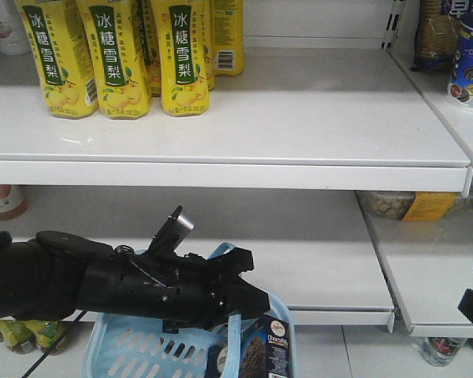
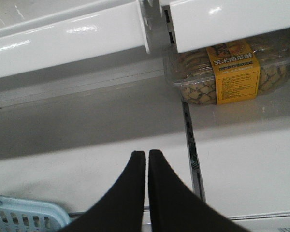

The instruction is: Left arm holds basket, right arm returns cookies

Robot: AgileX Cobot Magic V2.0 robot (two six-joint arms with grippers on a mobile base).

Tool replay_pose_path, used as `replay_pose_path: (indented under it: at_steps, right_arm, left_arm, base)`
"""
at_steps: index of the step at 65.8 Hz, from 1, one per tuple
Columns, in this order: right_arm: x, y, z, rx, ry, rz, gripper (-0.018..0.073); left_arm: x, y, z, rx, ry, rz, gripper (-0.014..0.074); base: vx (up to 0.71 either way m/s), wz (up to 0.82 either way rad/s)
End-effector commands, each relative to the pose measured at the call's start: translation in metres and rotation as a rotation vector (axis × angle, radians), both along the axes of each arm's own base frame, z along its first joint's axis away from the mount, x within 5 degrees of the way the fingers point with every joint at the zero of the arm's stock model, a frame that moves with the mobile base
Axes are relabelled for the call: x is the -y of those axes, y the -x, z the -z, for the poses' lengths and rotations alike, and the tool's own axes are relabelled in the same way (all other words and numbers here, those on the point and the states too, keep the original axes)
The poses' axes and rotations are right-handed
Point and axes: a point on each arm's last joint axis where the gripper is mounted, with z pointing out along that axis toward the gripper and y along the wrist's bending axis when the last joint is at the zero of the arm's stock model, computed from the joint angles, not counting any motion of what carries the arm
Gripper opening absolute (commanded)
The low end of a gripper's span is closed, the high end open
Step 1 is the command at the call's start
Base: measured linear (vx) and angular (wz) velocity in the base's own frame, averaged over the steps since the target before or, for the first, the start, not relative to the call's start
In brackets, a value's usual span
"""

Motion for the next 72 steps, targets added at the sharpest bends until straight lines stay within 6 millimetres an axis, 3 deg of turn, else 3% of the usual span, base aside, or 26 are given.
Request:
replay_pose_path:
  at_steps: [1,34,44,57,72]
  right_arm:
    - [0.001,-0.005,-0.016,0.095,-0.005,0.011,0.0041]
    - [-0.001,-0.003,-0.010,0.018,-0.011,-0.002,0.0385]
    - [-0.002,-0.002,-0.012,-0.051,-0.016,-0.016,0.0393]
    - [-0.012,-0.015,-0.034,-0.249,-0.102,-0.069,0.0393]
    - [-0.038,-0.049,-0.021,-0.421,-0.171,-0.223,0.0393]
  left_arm:
    - [0.003,0.000,-0.026,0.045,0.094,0.002,-0.0006]
    - [0.003,0.000,-0.026,0.045,0.094,0.002,-0.0006]
    - [0.003,0.000,-0.026,0.045,0.094,0.002,-0.0006]
    - [0.003,0.000,-0.026,0.045,0.094,0.002,-0.0006]
    - [0.003,0.000,-0.026,0.045,0.094,0.002,-0.0006]
  base:
    - [0.00,0.00]
    - [0.00,0.00]
    - [0.00,0.00]
    - [0.00,0.00]
    - [0.00,0.00]
